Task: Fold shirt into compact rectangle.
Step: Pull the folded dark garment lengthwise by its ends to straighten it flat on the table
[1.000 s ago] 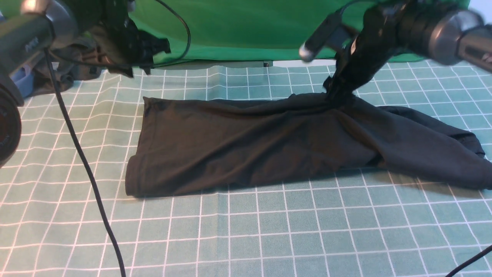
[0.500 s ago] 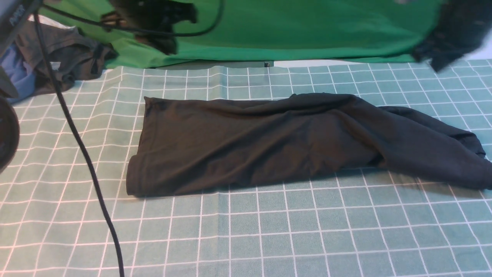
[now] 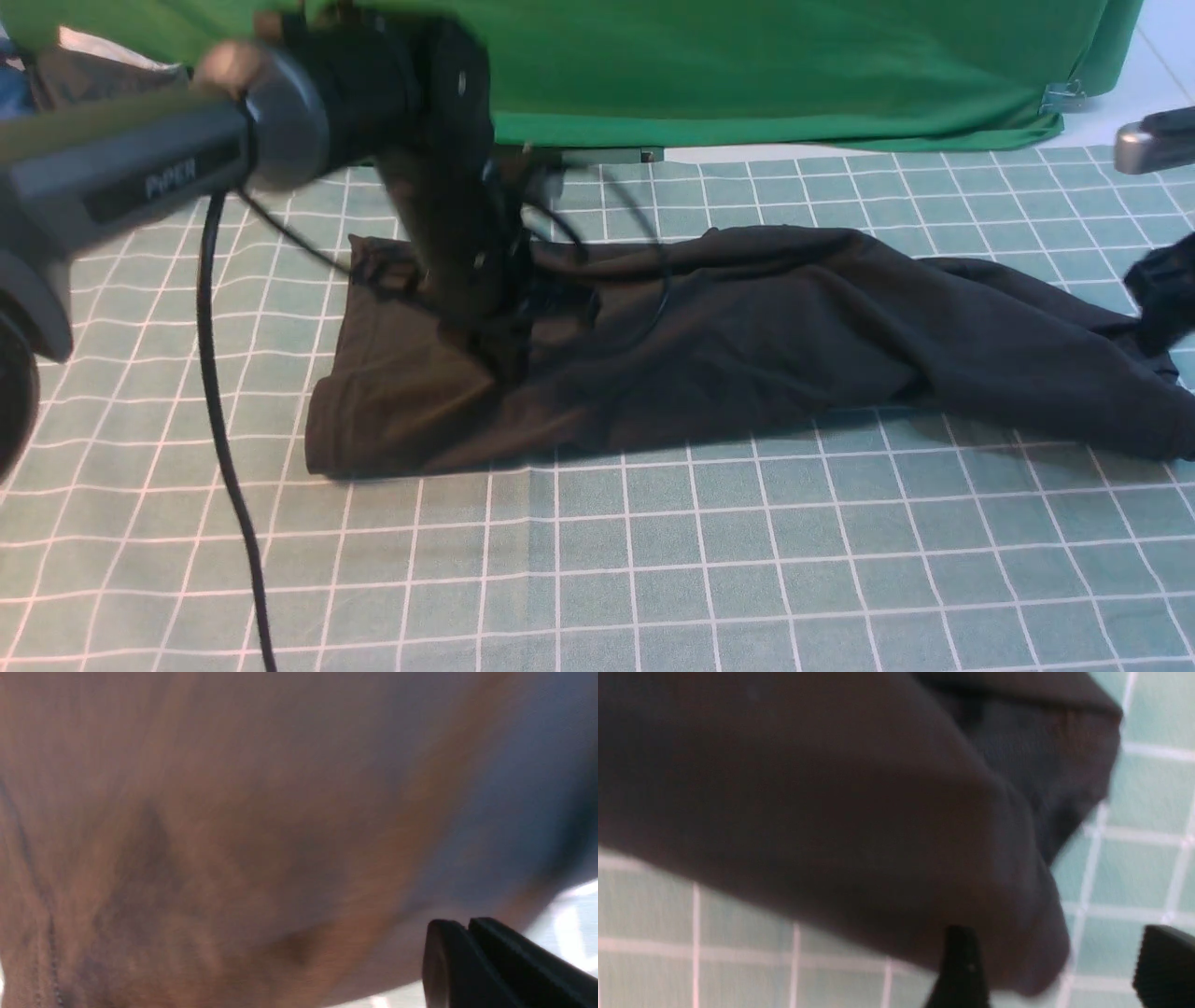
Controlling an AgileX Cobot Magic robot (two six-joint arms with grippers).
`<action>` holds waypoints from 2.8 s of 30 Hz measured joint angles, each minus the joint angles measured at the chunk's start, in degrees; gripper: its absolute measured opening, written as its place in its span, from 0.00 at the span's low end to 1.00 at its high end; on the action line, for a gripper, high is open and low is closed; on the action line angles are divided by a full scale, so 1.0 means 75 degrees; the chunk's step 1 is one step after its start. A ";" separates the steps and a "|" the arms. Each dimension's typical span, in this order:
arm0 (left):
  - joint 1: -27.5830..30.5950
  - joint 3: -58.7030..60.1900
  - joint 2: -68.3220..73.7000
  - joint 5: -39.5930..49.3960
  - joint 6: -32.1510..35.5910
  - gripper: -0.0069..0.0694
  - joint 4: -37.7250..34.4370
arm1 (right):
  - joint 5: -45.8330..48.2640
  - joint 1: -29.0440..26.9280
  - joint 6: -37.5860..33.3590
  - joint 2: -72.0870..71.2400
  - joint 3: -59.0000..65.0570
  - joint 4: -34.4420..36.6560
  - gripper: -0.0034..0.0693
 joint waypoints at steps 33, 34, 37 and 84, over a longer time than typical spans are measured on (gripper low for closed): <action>0.0411 0.1000 -0.0059 -0.1296 -0.0358 0.10 0.0115 | 0.0018 -0.0216 -0.0225 0.1383 -0.2169 -0.0742 0.09; 0.0411 0.1000 -0.0059 -0.1305 -0.0356 0.10 0.0115 | 0.0001 -0.0281 -0.0225 0.1448 -0.2238 -0.0742 0.09; 0.0411 0.1000 -0.0059 -0.1305 -0.0327 0.10 0.0115 | 0.0001 -0.0402 -0.0225 0.1705 -0.2305 -0.0774 0.09; -0.0422 -0.5942 0.4529 -0.1920 0.1229 0.10 -0.3595 | 0.1475 0.0374 0.0326 0.1822 -0.4666 0.0552 0.08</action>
